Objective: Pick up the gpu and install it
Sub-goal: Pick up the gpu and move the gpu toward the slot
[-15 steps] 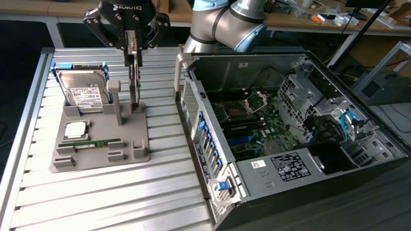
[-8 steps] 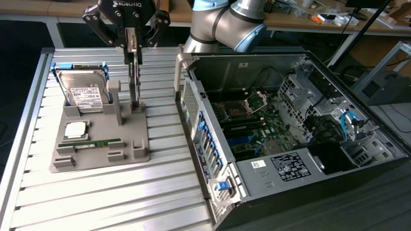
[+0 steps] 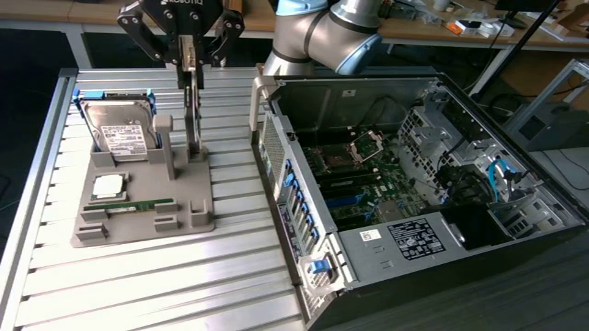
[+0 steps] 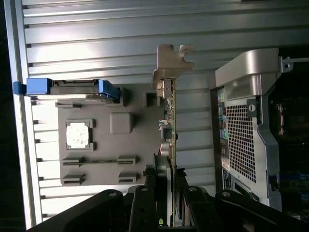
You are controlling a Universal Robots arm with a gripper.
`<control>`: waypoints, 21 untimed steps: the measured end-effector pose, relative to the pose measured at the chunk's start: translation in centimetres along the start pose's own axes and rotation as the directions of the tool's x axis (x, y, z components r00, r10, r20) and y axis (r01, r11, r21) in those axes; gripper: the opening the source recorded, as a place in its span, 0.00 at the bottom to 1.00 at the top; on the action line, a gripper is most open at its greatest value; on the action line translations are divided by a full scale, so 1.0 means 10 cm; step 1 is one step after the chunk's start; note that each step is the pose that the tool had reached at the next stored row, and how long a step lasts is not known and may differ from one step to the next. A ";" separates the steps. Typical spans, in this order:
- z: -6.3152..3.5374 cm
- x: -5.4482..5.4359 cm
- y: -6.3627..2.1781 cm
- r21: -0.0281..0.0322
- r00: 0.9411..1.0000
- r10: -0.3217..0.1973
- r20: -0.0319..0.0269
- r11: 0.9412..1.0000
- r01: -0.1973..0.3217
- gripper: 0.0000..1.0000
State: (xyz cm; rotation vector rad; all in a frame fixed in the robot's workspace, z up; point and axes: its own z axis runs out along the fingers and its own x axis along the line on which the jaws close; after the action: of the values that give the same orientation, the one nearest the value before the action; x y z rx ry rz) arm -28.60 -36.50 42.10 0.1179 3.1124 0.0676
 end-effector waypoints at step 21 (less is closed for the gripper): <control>-0.152 0.00 0.007 0.000 1.000 0.000 0.000 1.000 0.000 0.27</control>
State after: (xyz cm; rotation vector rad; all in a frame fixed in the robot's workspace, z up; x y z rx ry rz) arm -28.60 -36.50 43.62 0.1180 3.1125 0.0674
